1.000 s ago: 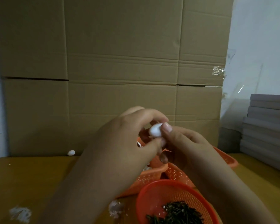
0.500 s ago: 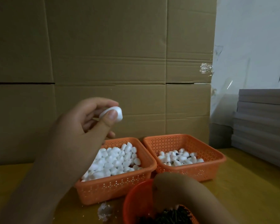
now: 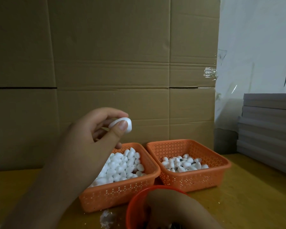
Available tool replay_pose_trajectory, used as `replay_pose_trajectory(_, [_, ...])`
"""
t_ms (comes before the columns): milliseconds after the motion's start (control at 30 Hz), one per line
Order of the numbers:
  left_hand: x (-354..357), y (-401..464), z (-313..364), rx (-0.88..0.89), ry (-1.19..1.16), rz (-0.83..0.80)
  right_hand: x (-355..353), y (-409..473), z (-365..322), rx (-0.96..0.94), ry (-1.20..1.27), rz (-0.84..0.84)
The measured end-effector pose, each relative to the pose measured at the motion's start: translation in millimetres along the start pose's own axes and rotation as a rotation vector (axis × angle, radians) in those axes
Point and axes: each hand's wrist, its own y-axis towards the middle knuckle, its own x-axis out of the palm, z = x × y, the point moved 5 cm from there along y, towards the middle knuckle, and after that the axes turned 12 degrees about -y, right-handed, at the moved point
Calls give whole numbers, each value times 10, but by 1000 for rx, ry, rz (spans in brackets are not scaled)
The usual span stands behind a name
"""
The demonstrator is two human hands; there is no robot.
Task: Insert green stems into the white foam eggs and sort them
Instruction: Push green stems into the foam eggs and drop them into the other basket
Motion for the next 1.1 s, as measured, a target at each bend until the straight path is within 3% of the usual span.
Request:
replay_pose_trajectory(33, [-1,0,-6,-3,4,-1,177,-193,112,-54,46,-78])
replay_pose_trajectory(100, [3,3,-10,-5,19,-3,126,-305,216,-30,29,-50])
replay_pose_trajectory(367, [55,10,-5,-30,-39,-44,-201,-485,269,-117,51,254])
replay_pose_trajectory(567, [75,18,-47,-74,-165,-58,-752,-1010,246,-299,465,839])
replay_pose_trajectory(667, [86,31,-102,-89,-186,-58,-848,-1189,244,-316,564,1029])
replay_pose_trajectory(1100, [184,17,-140,-93,-155,-154,-867,-1270,206,-273,466,1093])
